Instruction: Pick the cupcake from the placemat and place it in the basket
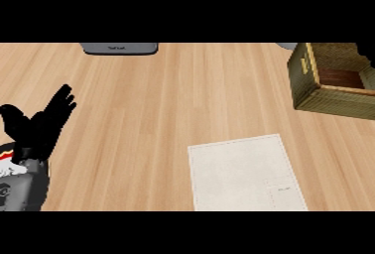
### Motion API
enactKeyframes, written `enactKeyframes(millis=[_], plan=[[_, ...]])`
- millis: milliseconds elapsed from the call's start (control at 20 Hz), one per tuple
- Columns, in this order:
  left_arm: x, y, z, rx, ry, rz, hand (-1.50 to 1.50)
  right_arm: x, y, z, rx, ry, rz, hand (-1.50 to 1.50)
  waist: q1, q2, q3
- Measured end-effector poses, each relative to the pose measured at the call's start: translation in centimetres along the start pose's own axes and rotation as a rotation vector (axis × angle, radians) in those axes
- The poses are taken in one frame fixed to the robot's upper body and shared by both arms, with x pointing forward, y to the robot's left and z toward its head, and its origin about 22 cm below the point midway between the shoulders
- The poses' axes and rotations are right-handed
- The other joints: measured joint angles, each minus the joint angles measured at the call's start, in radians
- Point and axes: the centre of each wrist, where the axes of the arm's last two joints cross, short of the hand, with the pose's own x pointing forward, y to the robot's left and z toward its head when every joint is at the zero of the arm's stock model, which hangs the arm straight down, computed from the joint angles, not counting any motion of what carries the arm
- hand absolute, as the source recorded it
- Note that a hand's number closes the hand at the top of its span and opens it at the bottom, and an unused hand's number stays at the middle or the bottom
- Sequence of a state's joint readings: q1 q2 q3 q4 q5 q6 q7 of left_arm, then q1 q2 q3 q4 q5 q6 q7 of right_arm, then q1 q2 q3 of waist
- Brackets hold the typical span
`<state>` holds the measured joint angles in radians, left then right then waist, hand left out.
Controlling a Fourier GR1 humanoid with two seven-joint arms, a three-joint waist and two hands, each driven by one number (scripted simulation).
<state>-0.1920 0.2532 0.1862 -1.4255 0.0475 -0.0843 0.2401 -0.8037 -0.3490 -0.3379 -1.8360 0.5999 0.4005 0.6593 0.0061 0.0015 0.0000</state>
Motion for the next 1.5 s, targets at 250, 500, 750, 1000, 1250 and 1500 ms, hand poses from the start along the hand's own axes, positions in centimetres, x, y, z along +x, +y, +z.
enactKeyframes(millis=[250,500,750,1000,1250,1500], plan=[[0.0,-0.2,-0.5,-0.003,-0.001,-0.001,0.00,-3.8,-0.7,-2.7,-0.001,0.010,0.021,1.50,-0.001,0.001,0.000],[0.7,0.1,-1.1,-0.005,-0.001,0.001,0.00,-7.8,0.2,-4.1,-0.003,0.015,-0.005,1.50,-0.001,0.001,0.000],[0.4,-0.1,-0.8,0.000,-0.003,-0.003,0.00,-11.1,1.3,-5.3,-0.009,0.029,-0.025,1.50,0.001,0.001,0.000],[0.2,-0.6,-0.8,-0.013,-0.001,-0.001,0.00,-14.0,1.8,-6.5,-0.111,0.148,-0.045,-1.50,0.006,0.002,0.000],[0.0,-0.1,-0.9,-0.011,-0.005,-0.002,0.00,-16.1,2.3,-8.0,-0.099,0.141,-0.042,-1.50,0.008,0.003,0.000],[0.4,-0.1,-0.9,-0.010,-0.004,0.000,0.00,-16.2,1.3,-9.0,-0.114,0.109,-0.115,-1.50,0.005,0.002,0.000]])
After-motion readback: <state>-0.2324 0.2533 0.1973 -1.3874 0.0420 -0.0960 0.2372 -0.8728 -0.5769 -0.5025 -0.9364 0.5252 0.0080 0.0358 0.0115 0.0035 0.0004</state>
